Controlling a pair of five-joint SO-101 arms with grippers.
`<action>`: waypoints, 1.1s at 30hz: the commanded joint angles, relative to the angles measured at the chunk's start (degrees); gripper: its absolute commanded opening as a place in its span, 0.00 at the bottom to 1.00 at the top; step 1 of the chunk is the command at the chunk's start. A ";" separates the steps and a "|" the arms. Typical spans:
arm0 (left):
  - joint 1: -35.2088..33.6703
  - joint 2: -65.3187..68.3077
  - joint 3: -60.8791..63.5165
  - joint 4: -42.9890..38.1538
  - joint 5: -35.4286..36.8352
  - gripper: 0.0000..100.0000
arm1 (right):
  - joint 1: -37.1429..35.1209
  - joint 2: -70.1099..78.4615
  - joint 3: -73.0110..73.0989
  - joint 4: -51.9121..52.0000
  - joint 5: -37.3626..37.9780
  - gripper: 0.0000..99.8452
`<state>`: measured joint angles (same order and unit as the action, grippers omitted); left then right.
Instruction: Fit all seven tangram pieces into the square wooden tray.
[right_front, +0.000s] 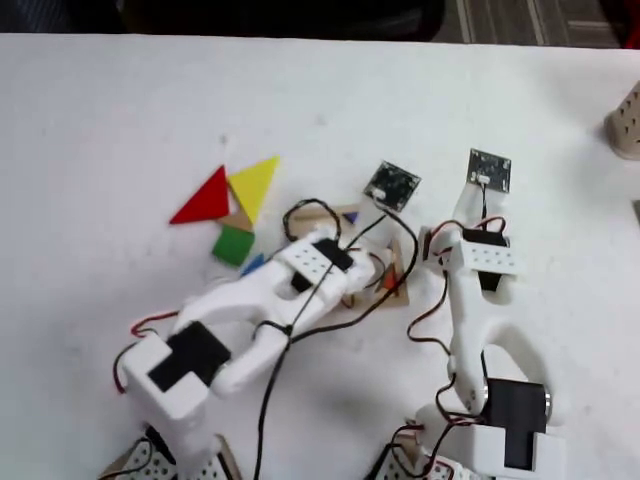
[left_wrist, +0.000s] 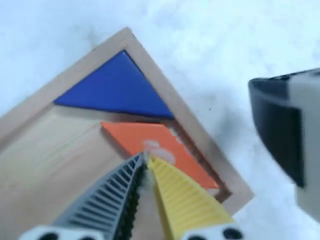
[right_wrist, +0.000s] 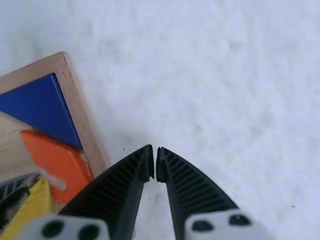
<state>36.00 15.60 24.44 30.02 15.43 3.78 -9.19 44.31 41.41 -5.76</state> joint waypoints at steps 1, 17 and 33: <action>2.68 1.54 -5.54 -2.11 0.79 0.02 | 0.13 -2.59 -0.53 0.04 -0.09 0.02; -5.14 -14.02 -5.10 14.33 0.44 0.02 | 0.13 -2.59 -0.26 -1.19 -0.18 0.02; -36.79 -15.96 -5.10 11.08 0.70 0.03 | 0.13 -2.59 -0.18 -1.19 -0.09 0.02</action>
<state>1.80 3.12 21.54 43.03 15.60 3.69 -9.19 44.48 41.32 -5.76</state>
